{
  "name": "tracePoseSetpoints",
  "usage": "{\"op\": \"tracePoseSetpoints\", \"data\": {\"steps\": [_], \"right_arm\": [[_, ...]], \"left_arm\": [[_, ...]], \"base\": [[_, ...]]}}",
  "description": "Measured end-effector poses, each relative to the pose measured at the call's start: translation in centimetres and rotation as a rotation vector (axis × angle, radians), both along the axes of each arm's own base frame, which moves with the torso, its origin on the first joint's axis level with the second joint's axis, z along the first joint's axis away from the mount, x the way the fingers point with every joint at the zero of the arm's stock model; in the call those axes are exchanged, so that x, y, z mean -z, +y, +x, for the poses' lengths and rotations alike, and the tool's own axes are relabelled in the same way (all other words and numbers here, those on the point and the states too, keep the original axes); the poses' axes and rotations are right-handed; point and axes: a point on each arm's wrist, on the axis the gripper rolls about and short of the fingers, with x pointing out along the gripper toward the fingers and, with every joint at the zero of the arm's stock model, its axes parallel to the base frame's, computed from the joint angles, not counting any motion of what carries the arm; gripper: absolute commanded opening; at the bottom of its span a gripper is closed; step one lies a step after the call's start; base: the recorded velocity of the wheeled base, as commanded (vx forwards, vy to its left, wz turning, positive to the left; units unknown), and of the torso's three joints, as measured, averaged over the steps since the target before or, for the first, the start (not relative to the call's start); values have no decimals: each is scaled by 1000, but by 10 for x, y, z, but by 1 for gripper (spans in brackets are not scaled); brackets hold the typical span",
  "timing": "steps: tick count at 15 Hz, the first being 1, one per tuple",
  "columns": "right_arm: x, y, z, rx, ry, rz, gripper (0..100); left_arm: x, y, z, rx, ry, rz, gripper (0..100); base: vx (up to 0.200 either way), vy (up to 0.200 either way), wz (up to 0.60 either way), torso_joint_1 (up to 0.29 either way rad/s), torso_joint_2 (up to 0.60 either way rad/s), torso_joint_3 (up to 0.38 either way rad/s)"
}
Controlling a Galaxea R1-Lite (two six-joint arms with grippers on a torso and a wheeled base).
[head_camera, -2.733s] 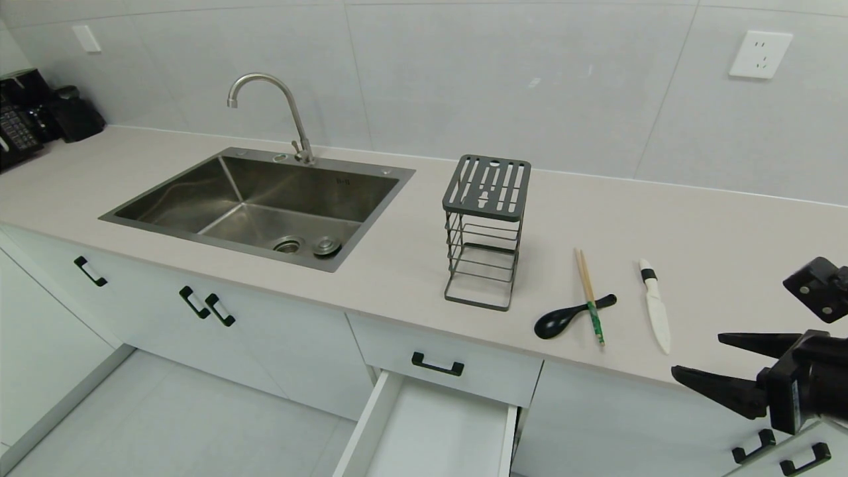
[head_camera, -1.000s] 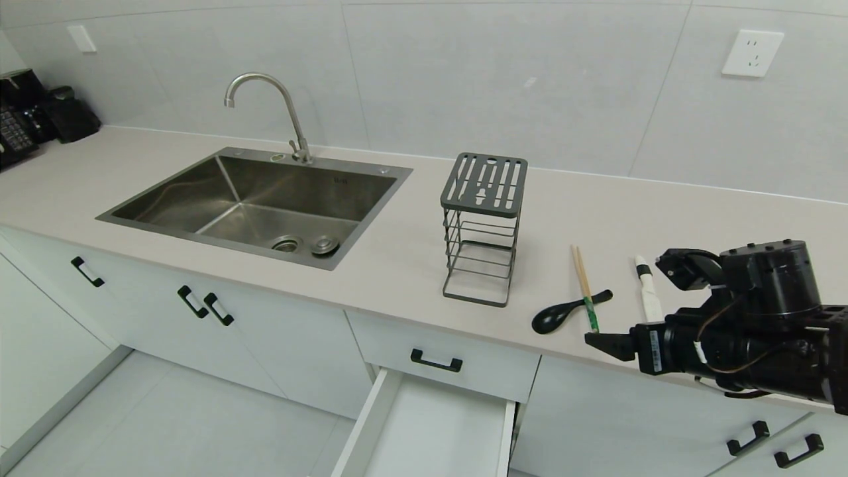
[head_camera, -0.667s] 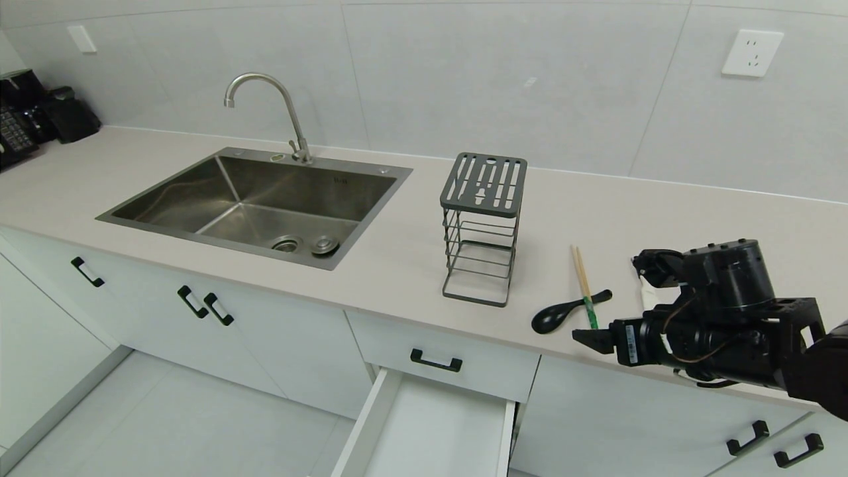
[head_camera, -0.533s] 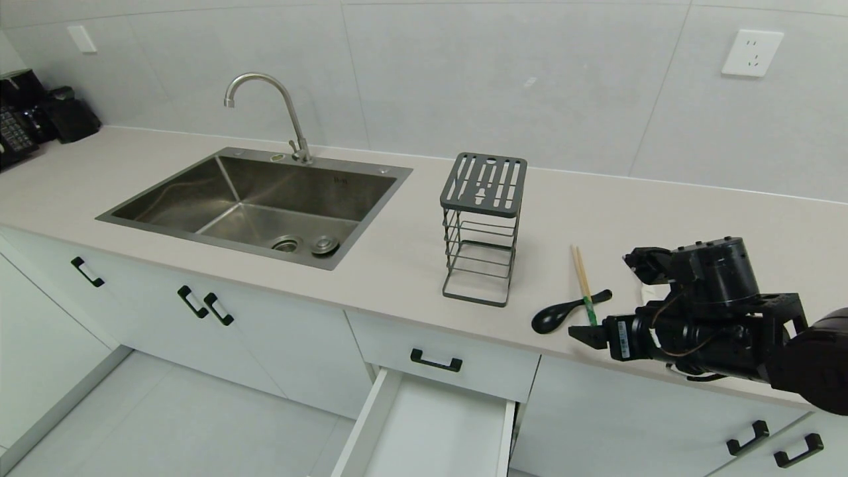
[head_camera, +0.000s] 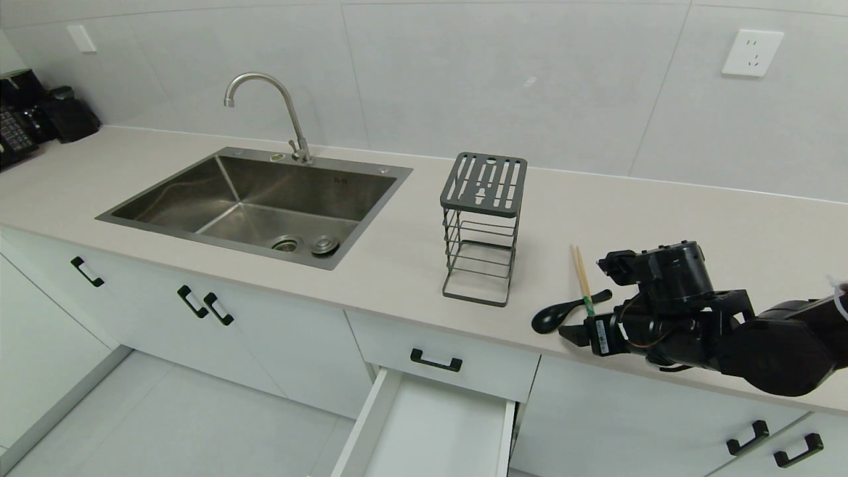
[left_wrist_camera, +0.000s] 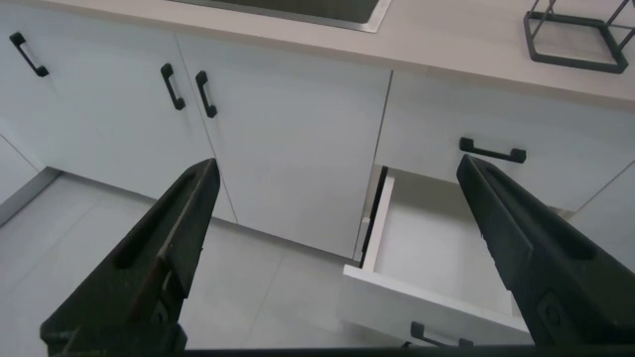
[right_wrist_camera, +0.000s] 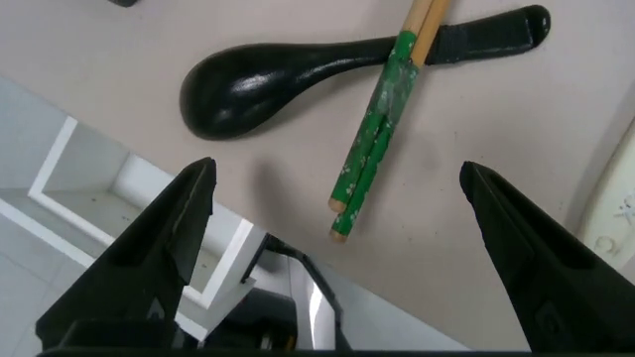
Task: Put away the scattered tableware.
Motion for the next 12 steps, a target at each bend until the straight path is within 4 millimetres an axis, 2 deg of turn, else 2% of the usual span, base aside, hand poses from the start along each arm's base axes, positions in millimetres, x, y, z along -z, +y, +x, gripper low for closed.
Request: {"op": "tracePoseSetpoints", "data": {"steps": [6, 11, 12], "right_arm": [[8, 4, 11, 1, -5, -24, 100], [10, -1, 22, 12, -13, -44, 100], [10, 0, 25, 14, -20, -42, 0]], "left_arm": [[0, 0, 0, -1, 0, -2, 100], [0, 0, 0, -1, 0, -1, 100], [0, 0, 0, -1, 0, -1, 100]], "base": [[0, 0, 0, 0, 0, 0], [0, 0, 0, 0, 0, 0], [0, 0, 0, 0, 0, 0]]}}
